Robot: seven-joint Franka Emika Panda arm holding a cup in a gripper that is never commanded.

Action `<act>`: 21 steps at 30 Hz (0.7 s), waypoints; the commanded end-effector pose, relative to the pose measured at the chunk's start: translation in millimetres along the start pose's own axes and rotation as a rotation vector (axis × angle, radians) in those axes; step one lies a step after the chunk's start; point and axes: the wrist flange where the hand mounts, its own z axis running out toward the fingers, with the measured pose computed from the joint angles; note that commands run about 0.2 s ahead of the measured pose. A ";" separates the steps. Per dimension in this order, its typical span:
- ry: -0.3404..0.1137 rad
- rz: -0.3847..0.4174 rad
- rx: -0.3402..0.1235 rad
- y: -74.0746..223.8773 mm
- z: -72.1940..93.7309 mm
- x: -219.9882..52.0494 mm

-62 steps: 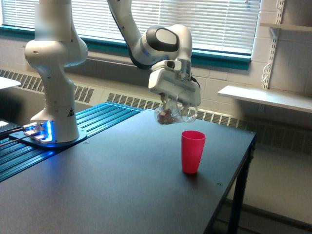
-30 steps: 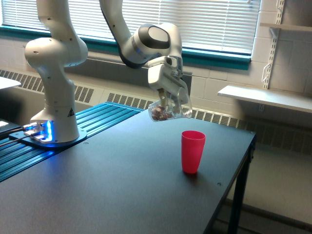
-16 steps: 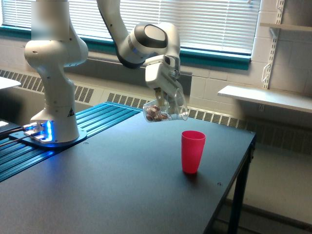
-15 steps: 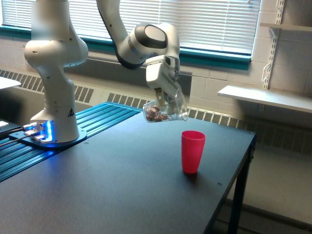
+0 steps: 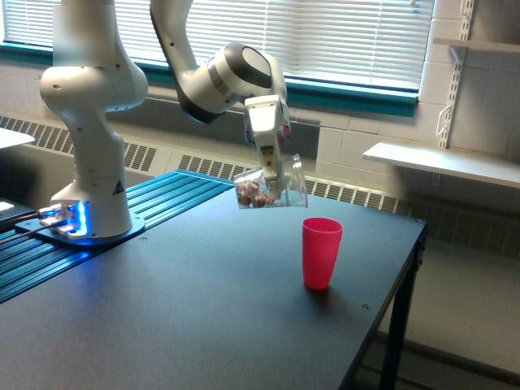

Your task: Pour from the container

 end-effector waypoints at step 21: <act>0.160 -0.401 0.056 -24.1 -1.7 -23.4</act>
